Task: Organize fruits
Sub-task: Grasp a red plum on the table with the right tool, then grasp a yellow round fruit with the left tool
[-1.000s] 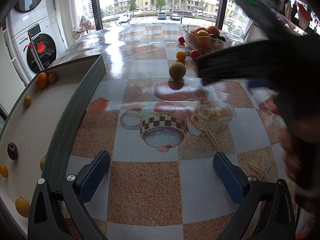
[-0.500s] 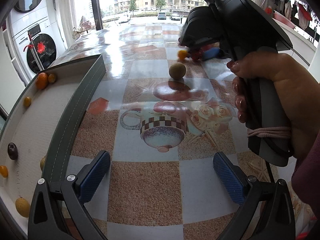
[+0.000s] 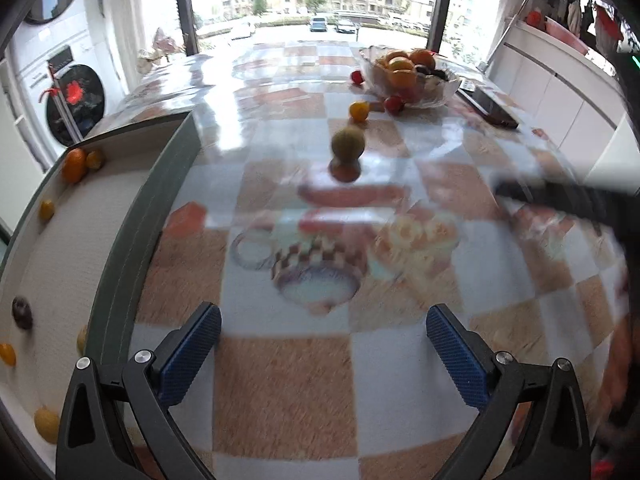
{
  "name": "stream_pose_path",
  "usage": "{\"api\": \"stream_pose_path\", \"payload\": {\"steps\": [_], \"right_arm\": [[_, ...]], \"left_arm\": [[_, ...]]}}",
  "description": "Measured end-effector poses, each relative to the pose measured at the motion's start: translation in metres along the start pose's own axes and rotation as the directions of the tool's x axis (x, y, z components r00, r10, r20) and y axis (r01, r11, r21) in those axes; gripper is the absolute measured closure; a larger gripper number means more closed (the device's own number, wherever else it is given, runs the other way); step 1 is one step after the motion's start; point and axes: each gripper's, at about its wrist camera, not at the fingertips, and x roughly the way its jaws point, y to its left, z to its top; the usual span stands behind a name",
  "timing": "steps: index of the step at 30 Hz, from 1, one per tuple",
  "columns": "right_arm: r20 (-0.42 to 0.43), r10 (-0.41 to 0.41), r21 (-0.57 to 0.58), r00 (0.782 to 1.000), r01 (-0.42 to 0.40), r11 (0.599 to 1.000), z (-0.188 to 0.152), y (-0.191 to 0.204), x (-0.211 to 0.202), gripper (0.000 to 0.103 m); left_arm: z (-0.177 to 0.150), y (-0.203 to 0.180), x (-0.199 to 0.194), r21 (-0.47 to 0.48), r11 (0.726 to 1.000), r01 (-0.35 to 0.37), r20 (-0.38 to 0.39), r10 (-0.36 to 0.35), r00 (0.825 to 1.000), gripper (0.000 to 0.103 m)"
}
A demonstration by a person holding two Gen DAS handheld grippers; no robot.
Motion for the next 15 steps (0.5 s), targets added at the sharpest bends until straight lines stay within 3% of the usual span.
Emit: {"api": "stream_pose_path", "payload": {"steps": [4,9,13,14,15], "right_arm": [[0.021,0.012,0.029,1.0,-0.013,0.999,-0.031,-0.017,-0.02,0.08],[0.043,0.014,0.02,0.999,-0.015,1.0,-0.052,-0.025,-0.034,0.08],[0.052,0.012,0.009,0.999,-0.012,1.0,-0.063,-0.027,-0.038,0.08],[0.052,0.012,0.008,0.999,-0.013,1.0,-0.064,-0.028,-0.038,0.08],[0.053,0.012,0.009,0.999,-0.013,1.0,-0.066,-0.029,-0.038,0.08]], "left_arm": [[0.037,-0.003,-0.006,-0.024,1.0,-0.013,0.061,0.014,0.998,0.0],[0.081,-0.011,0.026,-0.029,0.998,-0.06,0.048,0.061,0.997,0.0],[0.091,-0.025,0.045,0.03,0.993,-0.113,0.045,0.112,0.993,0.019],[0.092,-0.029,0.052,0.05,0.99,-0.134,0.038,0.132,0.991,0.027],[0.093,-0.031,0.058,0.056,0.989,-0.139,0.021,0.138,0.99,0.044]]}}
